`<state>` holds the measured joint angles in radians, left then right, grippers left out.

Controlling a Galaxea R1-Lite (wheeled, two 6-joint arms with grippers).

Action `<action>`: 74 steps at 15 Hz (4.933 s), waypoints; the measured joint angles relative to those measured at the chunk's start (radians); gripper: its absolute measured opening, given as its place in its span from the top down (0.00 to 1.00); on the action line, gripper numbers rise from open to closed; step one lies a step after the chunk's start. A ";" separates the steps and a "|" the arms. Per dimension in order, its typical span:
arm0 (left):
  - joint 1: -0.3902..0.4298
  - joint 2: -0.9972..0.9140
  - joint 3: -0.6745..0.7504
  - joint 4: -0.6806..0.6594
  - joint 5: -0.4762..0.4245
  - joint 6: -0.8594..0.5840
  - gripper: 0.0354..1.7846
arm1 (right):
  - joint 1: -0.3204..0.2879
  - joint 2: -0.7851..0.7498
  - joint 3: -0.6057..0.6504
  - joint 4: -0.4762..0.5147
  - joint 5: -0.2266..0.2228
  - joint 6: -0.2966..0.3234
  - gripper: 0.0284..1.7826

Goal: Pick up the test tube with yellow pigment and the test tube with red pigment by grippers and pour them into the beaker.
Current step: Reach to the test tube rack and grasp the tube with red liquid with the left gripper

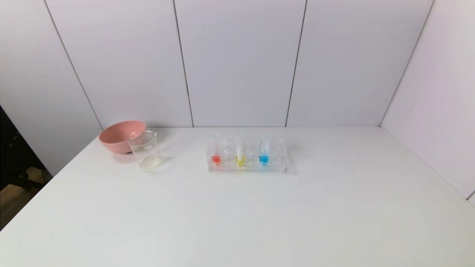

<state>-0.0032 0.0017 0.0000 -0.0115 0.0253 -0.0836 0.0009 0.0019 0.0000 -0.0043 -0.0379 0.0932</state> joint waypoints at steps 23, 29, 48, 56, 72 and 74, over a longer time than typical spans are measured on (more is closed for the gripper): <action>-0.079 0.479 -0.474 -0.012 -0.122 -0.058 0.01 | 0.000 0.000 0.000 0.000 0.000 0.000 0.04; -0.236 0.902 -0.541 -0.140 -0.406 -0.059 0.01 | 0.000 0.000 0.000 0.000 0.000 0.000 0.04; -0.715 1.886 -0.904 -0.602 0.537 -0.214 0.01 | 0.000 0.000 0.000 0.000 0.000 0.000 0.04; -0.667 2.064 -0.989 -0.844 0.577 -0.056 0.01 | 0.000 0.000 0.000 0.000 0.000 0.000 0.04; -0.645 2.156 -1.046 -0.919 0.567 -0.050 0.37 | 0.000 0.000 0.000 0.000 0.000 0.000 0.04; -0.648 2.155 -1.046 -0.919 0.567 -0.051 0.59 | 0.000 0.000 0.000 0.000 0.000 0.000 0.04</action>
<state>-0.6509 2.1570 -1.0462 -0.9302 0.5926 -0.1351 0.0009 0.0019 0.0000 -0.0038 -0.0383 0.0932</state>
